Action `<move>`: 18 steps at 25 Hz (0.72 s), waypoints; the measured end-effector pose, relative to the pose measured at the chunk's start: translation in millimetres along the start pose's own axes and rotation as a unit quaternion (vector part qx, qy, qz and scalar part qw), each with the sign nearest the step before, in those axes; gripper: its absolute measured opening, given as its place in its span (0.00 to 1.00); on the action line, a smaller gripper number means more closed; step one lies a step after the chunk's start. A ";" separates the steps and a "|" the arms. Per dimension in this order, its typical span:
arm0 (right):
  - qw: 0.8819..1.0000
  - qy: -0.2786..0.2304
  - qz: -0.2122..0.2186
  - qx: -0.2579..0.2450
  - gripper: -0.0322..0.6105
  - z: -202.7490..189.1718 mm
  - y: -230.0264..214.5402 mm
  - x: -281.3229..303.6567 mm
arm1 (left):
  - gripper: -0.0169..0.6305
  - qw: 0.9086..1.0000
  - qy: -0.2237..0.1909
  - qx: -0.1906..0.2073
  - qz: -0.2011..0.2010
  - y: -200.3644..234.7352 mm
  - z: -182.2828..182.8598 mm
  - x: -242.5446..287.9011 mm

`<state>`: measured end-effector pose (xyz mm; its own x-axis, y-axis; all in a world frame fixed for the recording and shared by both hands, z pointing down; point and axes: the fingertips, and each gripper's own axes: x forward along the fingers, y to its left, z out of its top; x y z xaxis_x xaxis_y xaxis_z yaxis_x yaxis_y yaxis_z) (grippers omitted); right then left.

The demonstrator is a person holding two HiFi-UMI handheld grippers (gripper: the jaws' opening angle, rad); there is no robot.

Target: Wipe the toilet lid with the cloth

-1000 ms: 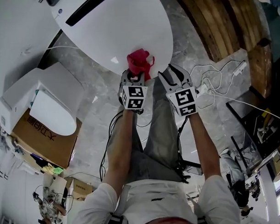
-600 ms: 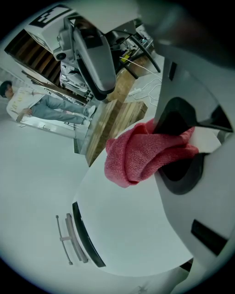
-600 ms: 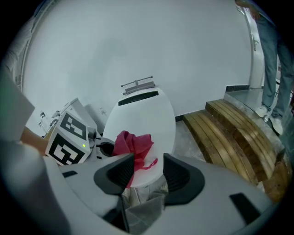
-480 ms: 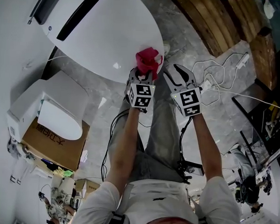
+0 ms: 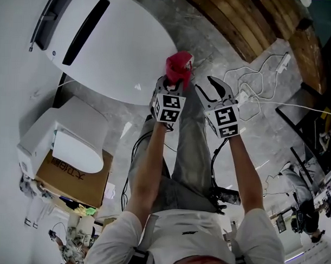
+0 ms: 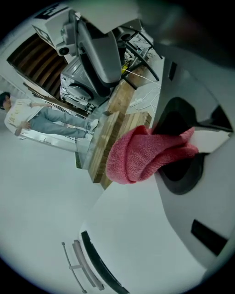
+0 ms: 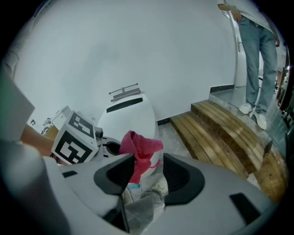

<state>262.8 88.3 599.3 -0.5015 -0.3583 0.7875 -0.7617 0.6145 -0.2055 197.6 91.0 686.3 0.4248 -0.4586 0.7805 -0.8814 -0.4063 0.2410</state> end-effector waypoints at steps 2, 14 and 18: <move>1.000 -0.007 -0.007 0.000 0.37 7.9 -5.6 -12.1 | 0.19 1.000 -0.014 0.006 -0.002 -1.6 19.1 -9.0; 0.997 -0.064 -0.012 -0.045 0.37 124.6 10.2 -96.3 | 0.19 0.992 -0.110 0.050 0.020 6.6 155.0 -137.9; 0.995 -0.088 -0.015 -0.053 0.37 168.5 17.9 -130.2 | 0.19 0.988 -0.139 0.065 0.022 -2.4 194.8 -188.8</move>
<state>245.4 27.4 395.2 -0.5503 -0.4896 0.6764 -0.7346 0.6690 -0.1134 159.8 24.5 426.0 0.4424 -0.6709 0.5951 -0.8743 -0.4703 0.1198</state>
